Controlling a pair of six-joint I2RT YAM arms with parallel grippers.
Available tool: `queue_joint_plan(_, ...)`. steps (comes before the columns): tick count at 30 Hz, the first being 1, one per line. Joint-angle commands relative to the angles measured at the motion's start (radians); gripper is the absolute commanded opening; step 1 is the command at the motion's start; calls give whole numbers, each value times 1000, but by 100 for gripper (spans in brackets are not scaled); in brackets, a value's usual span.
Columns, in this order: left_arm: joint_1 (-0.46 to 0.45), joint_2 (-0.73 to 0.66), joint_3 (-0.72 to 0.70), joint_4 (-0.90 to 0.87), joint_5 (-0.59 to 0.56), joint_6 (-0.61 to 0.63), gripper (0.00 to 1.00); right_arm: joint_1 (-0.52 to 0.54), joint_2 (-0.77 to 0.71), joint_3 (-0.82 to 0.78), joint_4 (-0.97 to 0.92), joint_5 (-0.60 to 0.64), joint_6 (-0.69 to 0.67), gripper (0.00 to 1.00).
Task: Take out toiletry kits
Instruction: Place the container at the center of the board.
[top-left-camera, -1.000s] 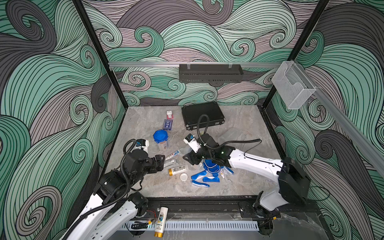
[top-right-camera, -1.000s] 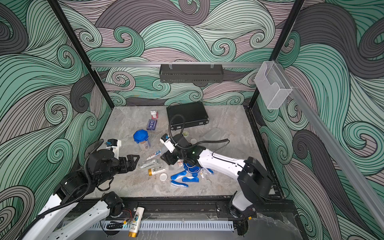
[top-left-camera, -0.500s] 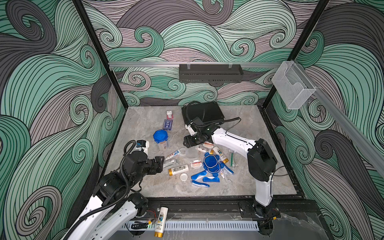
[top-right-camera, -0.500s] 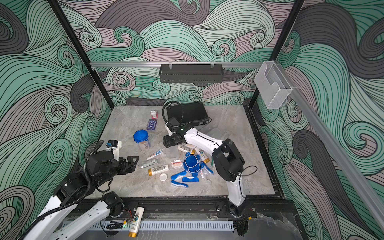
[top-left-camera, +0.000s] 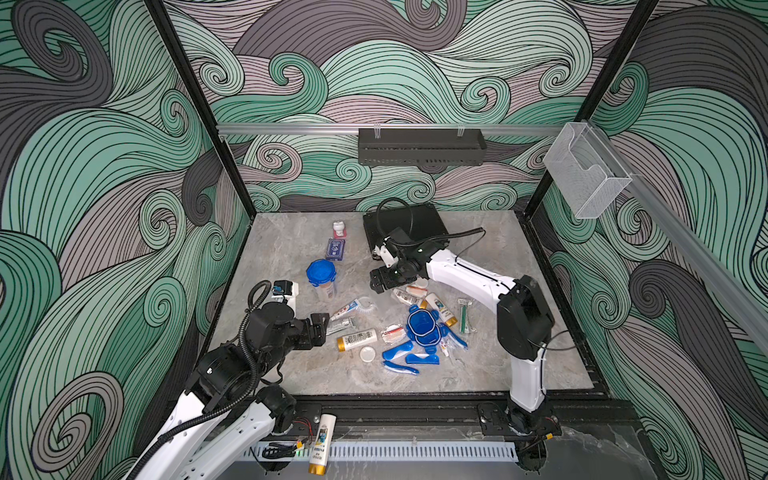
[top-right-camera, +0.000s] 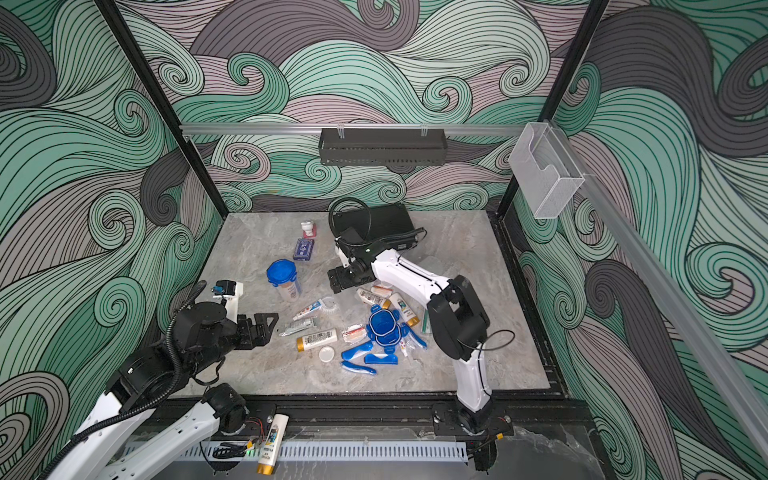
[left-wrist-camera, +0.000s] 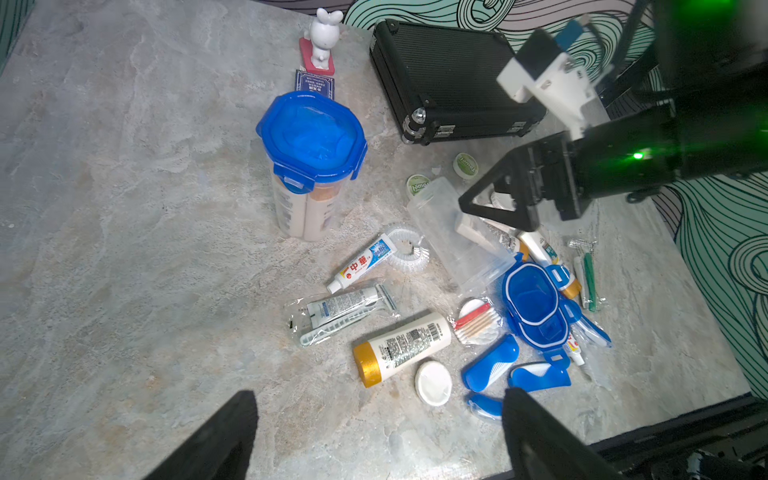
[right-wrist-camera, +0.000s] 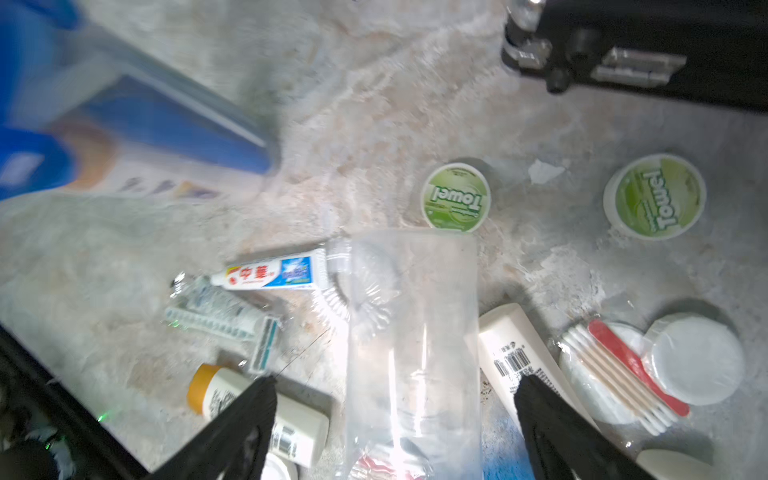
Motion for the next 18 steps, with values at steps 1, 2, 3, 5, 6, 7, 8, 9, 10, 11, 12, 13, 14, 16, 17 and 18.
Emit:
queue_joint_plan(1, -2, -39, 40, -20, -112, 16, 92, 25, -208, -154, 153, -212, -268, 88)
queue_joint_plan(2, -2, -54, 44, -23, -154, 14, 92, 41, -277, -243, 219, -271, -366, 88)
queue_joint_plan(3, -2, -72, 48, -26, -192, 14, 92, 65, -347, -352, 316, -327, -478, 88)
queue_joint_plan(5, -2, -108, 47, -22, -261, 23, 92, 122, -469, -560, 493, -423, -704, 91)
queue_joint_plan(6, -2, -128, 48, -22, -301, 27, 91, 162, -512, -662, 595, -447, -800, 95)
queue_joint_plan(7, -2, -144, 48, -23, -335, 28, 92, 199, -534, -720, 659, -467, -866, 96)
queue_joint_plan(8, -2, -164, 49, -25, -374, 27, 91, 240, -535, -753, 698, -482, -918, 96)
queue_joint_plan(9, -3, -184, 50, -24, -407, 30, 91, 283, -520, -749, 684, -483, -958, 95)
queue_joint_plan(10, -2, -200, 51, -21, -431, 37, 91, 322, -497, -724, 633, -477, -1003, 94)
queue_joint_plan(11, -2, -215, 54, -16, -454, 43, 91, 369, -465, -689, 556, -454, -1077, 92)
queue_joint_plan(12, -3, -228, 58, -11, -470, 55, 91, 425, -431, -660, 495, -414, -1154, 92)
queue_joint_plan(13, -2, -235, 60, -6, -482, 68, 91, 469, -400, -637, 456, -373, -1209, 92)
queue_joint_plan(14, -3, -238, 67, -4, -494, 81, 91, 517, -361, -614, 417, -332, -1262, 91)
queue_joint_plan(16, -2, -242, 78, -8, -514, 92, 91, 588, -298, -571, 381, -268, -1329, 91)
queue_joint_plan(17, -2, -244, 82, -8, -520, 98, 91, 613, -267, -558, 382, -259, -1356, 90)
queue_joint_plan(18, -2, -248, 82, -8, -525, 101, 91, 629, -240, -544, 389, -268, -1366, 89)
